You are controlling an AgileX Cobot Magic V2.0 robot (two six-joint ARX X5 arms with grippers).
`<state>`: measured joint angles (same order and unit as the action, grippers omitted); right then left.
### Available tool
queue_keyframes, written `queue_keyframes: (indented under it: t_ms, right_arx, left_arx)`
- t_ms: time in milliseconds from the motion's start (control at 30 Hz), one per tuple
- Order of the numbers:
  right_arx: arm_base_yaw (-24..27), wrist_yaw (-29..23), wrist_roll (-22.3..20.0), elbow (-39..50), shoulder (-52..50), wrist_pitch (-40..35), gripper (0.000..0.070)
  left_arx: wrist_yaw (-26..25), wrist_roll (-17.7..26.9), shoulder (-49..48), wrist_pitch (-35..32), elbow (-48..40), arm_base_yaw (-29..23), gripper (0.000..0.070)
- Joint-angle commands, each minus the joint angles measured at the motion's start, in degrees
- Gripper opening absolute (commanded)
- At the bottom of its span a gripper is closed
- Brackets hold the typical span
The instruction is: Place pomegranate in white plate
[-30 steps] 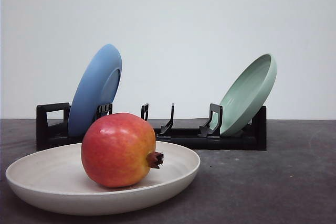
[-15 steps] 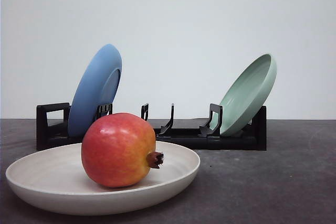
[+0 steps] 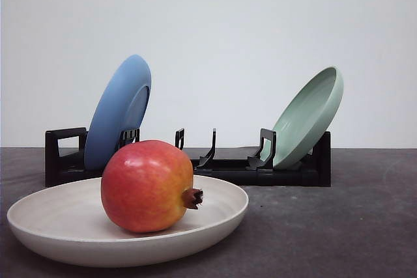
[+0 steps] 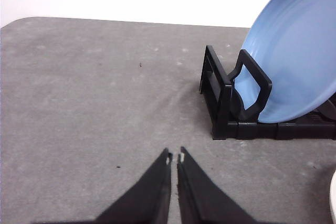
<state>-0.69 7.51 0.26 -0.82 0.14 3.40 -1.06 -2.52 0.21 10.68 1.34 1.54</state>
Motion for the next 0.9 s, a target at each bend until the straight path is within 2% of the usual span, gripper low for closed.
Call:
queue_keyframes:
  t_ms: [0, 867]
  right_arx:
    - [0.1, 0.0, 0.6, 0.2, 0.1, -0.8, 0.0015]
    - [0.1, 0.0, 0.6, 0.2, 0.1, -0.8, 0.0016]
  left_arx:
    - [0.1, 0.5, 0.0, 0.0, -0.7, 0.0, 0.0000]
    - [0.1, 0.5, 0.0, 0.0, -0.7, 0.0, 0.0000]
